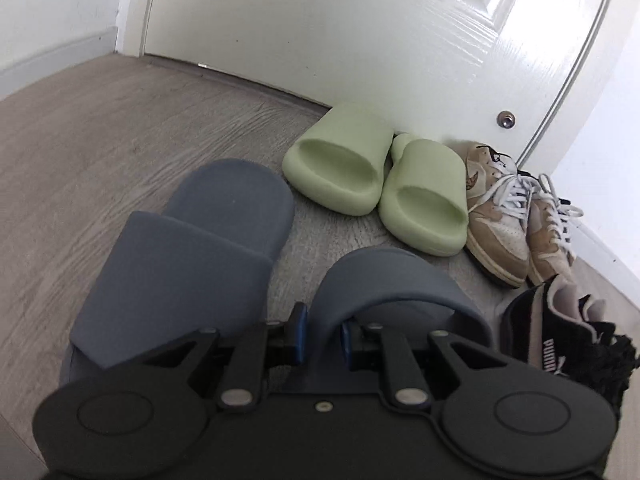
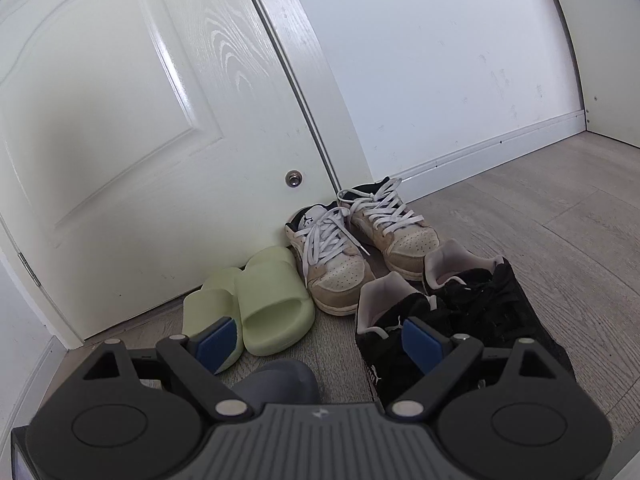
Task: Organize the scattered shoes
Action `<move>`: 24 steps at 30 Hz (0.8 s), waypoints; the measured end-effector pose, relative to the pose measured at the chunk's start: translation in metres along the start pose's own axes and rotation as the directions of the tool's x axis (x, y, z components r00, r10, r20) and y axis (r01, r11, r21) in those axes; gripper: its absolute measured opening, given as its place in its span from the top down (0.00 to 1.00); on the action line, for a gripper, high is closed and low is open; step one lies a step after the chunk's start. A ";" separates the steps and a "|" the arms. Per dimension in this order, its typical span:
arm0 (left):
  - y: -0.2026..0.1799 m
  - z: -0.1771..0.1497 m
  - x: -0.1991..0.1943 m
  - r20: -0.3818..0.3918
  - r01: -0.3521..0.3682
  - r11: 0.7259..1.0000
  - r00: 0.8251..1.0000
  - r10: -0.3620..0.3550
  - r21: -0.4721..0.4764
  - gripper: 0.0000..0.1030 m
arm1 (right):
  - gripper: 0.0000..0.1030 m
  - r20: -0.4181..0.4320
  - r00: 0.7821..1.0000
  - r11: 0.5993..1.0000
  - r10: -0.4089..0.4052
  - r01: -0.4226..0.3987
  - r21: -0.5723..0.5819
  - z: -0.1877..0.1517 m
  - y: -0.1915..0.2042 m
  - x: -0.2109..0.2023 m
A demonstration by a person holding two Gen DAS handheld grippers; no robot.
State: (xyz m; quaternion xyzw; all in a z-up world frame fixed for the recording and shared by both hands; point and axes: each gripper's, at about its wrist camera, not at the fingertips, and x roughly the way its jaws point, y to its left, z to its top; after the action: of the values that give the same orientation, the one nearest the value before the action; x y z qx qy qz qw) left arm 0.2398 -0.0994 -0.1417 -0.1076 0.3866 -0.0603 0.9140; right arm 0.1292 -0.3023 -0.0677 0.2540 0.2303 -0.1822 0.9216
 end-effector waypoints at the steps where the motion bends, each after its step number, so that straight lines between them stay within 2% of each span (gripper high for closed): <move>1: 0.006 0.003 0.001 0.003 -0.015 1.000 1.000 0.015 -0.011 0.83 | 0.12 -0.002 1.000 1.000 0.002 -0.002 -0.001 0.000 0.000 -0.001; 5: 0.040 0.019 0.003 0.005 -0.091 0.994 0.996 0.091 -0.064 0.84 | 0.12 -0.007 1.000 1.000 -0.002 0.002 0.000 0.000 0.001 -0.002; 10: 0.061 0.031 0.005 -0.067 -0.084 0.995 0.994 0.081 -0.047 0.83 | 0.12 -0.058 0.998 0.998 0.032 -0.034 -0.049 -0.005 0.011 0.004; 11: 0.060 0.032 0.005 -0.095 -0.079 0.996 0.993 0.074 -0.046 0.77 | 0.12 -0.074 0.996 0.996 0.046 -0.052 -0.077 -0.007 0.016 0.006; 12: 0.059 0.032 0.006 -0.114 -0.066 0.997 0.992 0.060 -0.046 0.65 | 0.12 -0.092 0.994 0.992 0.059 -0.069 -0.104 -0.010 0.021 0.007; 14: 0.062 0.035 0.001 -0.138 -0.004 0.996 0.990 -0.008 -0.084 0.49 | 0.12 -0.120 0.990 0.984 0.078 -0.096 -0.149 -0.014 0.029 0.010; 15: 0.064 0.036 -0.002 -0.149 0.025 0.994 0.988 -0.041 -0.107 0.45 | 0.12 -0.140 0.987 0.977 0.084 -0.109 -0.186 -0.018 0.035 0.013; 17: 0.072 0.042 -0.013 -0.174 0.078 0.985 0.979 -0.104 -0.151 0.44 | 0.12 -0.172 0.981 0.961 0.090 -0.131 -0.245 -0.023 0.046 0.018; 19: 0.080 0.050 -0.026 -0.169 0.109 0.982 0.976 -0.135 -0.155 0.41 | 0.12 -0.206 0.974 0.937 0.097 -0.159 -0.311 -0.028 0.059 0.030; 21: 0.089 0.060 -0.042 -0.145 0.110 0.986 0.981 -0.128 -0.123 0.40 | 0.12 -0.252 0.962 0.913 0.106 -0.195 -0.359 -0.033 0.070 0.040; 22: 0.091 0.064 -0.048 -0.131 0.088 0.992 0.987 -0.099 -0.087 0.40 | 0.12 -0.301 0.946 0.884 0.119 -0.239 -0.401 -0.038 0.080 0.048; 24: 0.092 0.065 -0.058 -0.073 -0.018 0.999 0.997 0.020 0.029 0.40 | 0.12 -0.410 0.905 0.801 0.110 -0.325 -0.502 -0.052 0.102 0.067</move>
State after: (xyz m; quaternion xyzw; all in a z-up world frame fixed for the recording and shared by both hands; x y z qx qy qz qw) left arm 0.2484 0.0106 -0.0797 -0.0885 0.4199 -0.0608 0.9012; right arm 0.2134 -0.2060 -0.1025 0.0270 0.4072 0.0520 0.9115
